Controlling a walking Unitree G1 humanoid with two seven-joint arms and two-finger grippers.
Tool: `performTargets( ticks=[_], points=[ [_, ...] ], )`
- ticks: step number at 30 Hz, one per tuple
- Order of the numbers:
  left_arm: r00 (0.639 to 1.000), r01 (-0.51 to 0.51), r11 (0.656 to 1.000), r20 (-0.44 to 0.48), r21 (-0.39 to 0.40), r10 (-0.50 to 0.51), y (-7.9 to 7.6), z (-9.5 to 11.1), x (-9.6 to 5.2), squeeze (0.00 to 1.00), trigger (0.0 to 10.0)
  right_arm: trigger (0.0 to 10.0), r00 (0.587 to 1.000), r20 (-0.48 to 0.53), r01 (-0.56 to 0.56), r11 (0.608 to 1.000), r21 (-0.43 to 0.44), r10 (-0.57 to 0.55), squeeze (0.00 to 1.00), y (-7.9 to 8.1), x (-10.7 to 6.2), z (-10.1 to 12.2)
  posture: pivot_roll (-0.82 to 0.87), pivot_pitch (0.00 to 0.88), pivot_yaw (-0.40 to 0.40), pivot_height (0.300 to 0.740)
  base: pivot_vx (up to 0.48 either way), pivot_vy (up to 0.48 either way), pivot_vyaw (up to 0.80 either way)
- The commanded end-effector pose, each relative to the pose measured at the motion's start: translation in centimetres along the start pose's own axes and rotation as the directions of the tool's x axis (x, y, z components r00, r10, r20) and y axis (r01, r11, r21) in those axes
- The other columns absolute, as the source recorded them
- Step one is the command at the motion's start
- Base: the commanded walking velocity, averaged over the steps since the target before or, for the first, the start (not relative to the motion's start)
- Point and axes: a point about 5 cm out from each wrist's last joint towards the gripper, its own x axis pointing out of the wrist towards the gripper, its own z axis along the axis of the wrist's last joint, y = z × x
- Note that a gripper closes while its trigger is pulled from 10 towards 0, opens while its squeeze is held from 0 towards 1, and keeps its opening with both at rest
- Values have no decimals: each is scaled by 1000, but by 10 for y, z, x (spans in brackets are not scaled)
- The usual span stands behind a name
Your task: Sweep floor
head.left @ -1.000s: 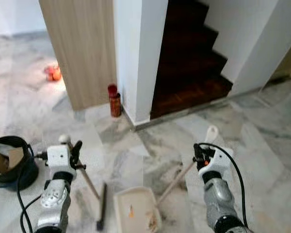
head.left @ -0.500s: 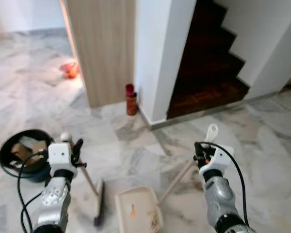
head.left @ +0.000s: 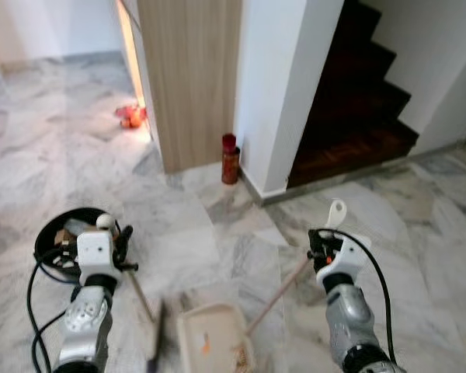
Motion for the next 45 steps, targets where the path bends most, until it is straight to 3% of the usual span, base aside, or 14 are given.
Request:
performTargets(
  ticks=[1, 14, 23, 45],
  points=[
    [1000, 16, 1000, 24, -7, -15, -6, 6, 4, 0, 10000, 10000, 999, 38, 18, 1000, 20, -19, 0, -4, 2, 8, 10, 0, -21, 740, 0, 326, 0],
    [1000, 15, 1000, 21, 1, -15, -4, 6, 4, 0, 10000, 10000, 1000, 21, 15, 1000, 0, -15, 0, -2, 2, 5, 16, 0, -21, 740, 0, 324, 0],
    [1000, 15, 1000, 22, 1, -15, -4, 6, 4, 0, 10000, 10000, 1000, 22, 12, 1000, 0, -12, 0, -1, 3, 6, 19, 0, -23, 740, 0, 325, 572],
    [1000, 4, 1000, 19, -10, -4, -7, 4, 3, 0, 10000, 10000, 1000, 13, 3, 1000, -5, -3, 0, -2, 4, 7, 18, 0, -39, 740, 0, 324, 0]
  ],
)
